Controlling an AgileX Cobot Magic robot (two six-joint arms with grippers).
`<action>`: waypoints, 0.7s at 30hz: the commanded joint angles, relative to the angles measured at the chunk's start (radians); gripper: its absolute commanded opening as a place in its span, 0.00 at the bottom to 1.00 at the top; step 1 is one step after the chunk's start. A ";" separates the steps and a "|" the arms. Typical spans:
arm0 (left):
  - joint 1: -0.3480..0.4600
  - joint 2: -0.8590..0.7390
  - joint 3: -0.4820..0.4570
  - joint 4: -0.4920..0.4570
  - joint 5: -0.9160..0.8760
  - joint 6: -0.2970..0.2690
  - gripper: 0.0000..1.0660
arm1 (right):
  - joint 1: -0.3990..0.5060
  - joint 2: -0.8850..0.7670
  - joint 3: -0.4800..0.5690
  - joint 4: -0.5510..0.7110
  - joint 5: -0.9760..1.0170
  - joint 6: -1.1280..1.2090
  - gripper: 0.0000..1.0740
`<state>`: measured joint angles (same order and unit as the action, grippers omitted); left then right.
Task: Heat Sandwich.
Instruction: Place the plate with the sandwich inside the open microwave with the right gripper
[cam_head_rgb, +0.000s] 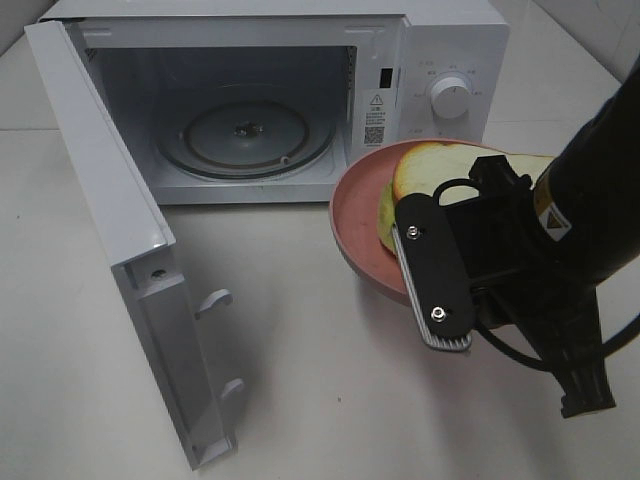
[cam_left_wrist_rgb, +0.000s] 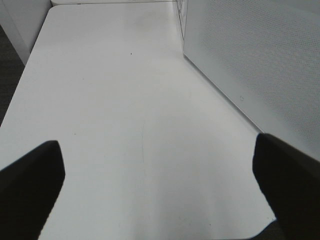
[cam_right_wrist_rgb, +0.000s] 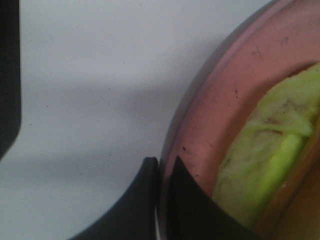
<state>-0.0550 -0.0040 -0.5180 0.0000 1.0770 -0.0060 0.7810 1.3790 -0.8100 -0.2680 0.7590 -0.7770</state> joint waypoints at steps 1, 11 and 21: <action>0.002 -0.017 0.001 0.000 -0.005 -0.004 0.92 | 0.001 -0.007 0.000 -0.007 -0.038 -0.026 0.00; 0.002 -0.017 0.001 0.000 -0.005 -0.004 0.92 | -0.002 -0.007 0.000 0.059 -0.052 -0.360 0.00; 0.002 -0.017 0.001 0.000 -0.005 -0.004 0.92 | -0.038 -0.003 0.000 0.162 -0.090 -0.603 0.00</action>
<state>-0.0550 -0.0040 -0.5180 0.0000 1.0770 -0.0060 0.7530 1.3800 -0.8100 -0.1100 0.6940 -1.3520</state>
